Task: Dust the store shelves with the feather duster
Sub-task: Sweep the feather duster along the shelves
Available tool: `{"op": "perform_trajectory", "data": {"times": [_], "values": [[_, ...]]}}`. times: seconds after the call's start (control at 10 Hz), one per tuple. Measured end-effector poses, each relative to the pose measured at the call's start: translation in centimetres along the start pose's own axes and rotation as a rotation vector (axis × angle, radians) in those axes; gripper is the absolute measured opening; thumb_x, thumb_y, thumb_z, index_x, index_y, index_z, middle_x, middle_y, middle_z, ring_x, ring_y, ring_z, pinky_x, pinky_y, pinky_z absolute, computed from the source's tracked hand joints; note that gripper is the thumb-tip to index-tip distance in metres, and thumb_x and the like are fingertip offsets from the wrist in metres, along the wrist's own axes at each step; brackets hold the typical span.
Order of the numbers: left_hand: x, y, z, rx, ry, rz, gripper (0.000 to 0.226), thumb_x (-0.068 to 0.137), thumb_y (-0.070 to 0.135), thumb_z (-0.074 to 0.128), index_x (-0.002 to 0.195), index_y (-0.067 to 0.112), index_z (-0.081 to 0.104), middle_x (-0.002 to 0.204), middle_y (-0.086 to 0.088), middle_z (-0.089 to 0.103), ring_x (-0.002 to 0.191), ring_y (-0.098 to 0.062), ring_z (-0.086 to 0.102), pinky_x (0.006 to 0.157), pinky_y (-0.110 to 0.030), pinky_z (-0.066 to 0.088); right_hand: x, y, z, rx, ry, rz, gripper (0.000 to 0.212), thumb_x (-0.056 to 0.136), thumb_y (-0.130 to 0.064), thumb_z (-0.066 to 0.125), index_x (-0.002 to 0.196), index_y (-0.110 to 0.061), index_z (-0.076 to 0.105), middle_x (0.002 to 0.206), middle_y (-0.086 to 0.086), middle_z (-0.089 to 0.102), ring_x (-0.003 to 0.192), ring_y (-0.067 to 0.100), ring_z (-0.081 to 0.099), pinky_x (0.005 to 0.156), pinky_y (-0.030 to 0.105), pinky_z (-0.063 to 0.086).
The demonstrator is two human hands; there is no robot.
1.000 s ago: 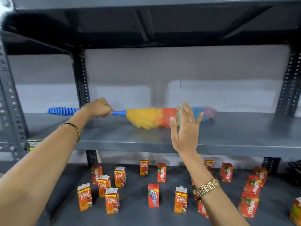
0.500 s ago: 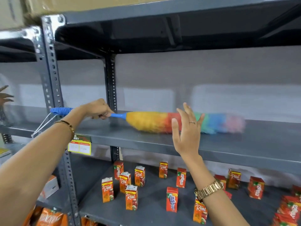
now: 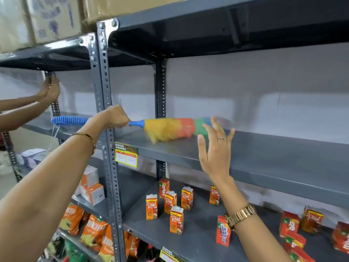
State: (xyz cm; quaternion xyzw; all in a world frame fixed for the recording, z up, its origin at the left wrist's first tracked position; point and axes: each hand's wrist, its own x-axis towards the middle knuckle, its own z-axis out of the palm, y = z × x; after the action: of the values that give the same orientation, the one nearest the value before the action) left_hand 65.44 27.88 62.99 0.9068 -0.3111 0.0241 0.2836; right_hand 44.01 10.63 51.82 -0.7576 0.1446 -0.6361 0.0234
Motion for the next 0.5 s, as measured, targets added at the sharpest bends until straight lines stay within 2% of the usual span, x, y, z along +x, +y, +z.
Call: {"op": "perform_trajectory", "data": {"times": [0.1, 0.2, 0.3, 0.4, 0.5], "values": [[-0.1, -1.9, -0.5, 0.001, 0.007, 0.002, 0.026, 0.085, 0.000, 0.052, 0.060, 0.006, 0.053, 0.055, -0.007, 0.048, 0.053, -0.023, 0.045, 0.047, -0.022, 0.035, -0.2, -0.6, 1.2, 0.035, -0.030, 0.003, 0.044, 0.095, -0.033, 0.037, 0.116, -0.003, 0.060, 0.136, 0.018, 0.049, 0.129, 0.028, 0.040, 0.113, 0.038, -0.006], [-0.4, -3.7, -1.1, -0.017, 0.007, -0.067, 0.026, 0.087, 0.001, 0.053, 0.062, 0.007, 0.054, 0.062, -0.009, 0.053, 0.063, -0.027, 0.050, 0.052, -0.024, 0.041, -0.3, -0.9, 1.9, 0.054, -0.047, 0.013, 0.044, 0.095, -0.034, 0.036, 0.116, -0.003, 0.061, 0.137, 0.018, 0.049, 0.129, 0.028, 0.040, 0.112, 0.041, -0.004], [-1.4, -4.6, -1.8, 0.021, 0.137, -0.087, 0.019, 0.084, 0.005, 0.051, 0.072, -0.002, 0.064, 0.073, -0.016, 0.055, 0.071, -0.028, 0.048, 0.059, -0.031, 0.041, -0.7, -1.1, 2.5, 0.044, -0.070, 0.003, 0.046, 0.096, -0.035, 0.035, 0.115, -0.003, 0.061, 0.136, 0.019, 0.049, 0.127, 0.030, 0.043, 0.112, 0.041, -0.004], [-1.4, -4.8, -1.6, 0.008, 0.090, -0.056, 0.020, 0.087, 0.003, 0.049, 0.070, 0.001, 0.061, 0.069, -0.015, 0.054, 0.067, -0.027, 0.046, 0.055, -0.027, 0.039, -0.8, -1.3, 2.9, 0.027, -0.089, -0.023, 0.046, 0.096, -0.035, 0.034, 0.115, -0.002, 0.061, 0.135, 0.020, 0.050, 0.127, 0.031, 0.043, 0.112, 0.042, -0.002], [-1.3, -7.1, -1.6, 0.052, 0.012, -0.072, 0.023, 0.087, 0.003, 0.051, 0.065, 0.008, 0.057, 0.065, -0.010, 0.055, 0.070, -0.026, 0.049, 0.062, -0.032, 0.044, -0.7, -1.6, 3.5, 0.005, -0.124, -0.058, 0.048, 0.096, -0.035, 0.034, 0.117, -0.002, 0.060, 0.135, 0.019, 0.050, 0.127, 0.032, 0.044, 0.111, 0.048, 0.005]]}}
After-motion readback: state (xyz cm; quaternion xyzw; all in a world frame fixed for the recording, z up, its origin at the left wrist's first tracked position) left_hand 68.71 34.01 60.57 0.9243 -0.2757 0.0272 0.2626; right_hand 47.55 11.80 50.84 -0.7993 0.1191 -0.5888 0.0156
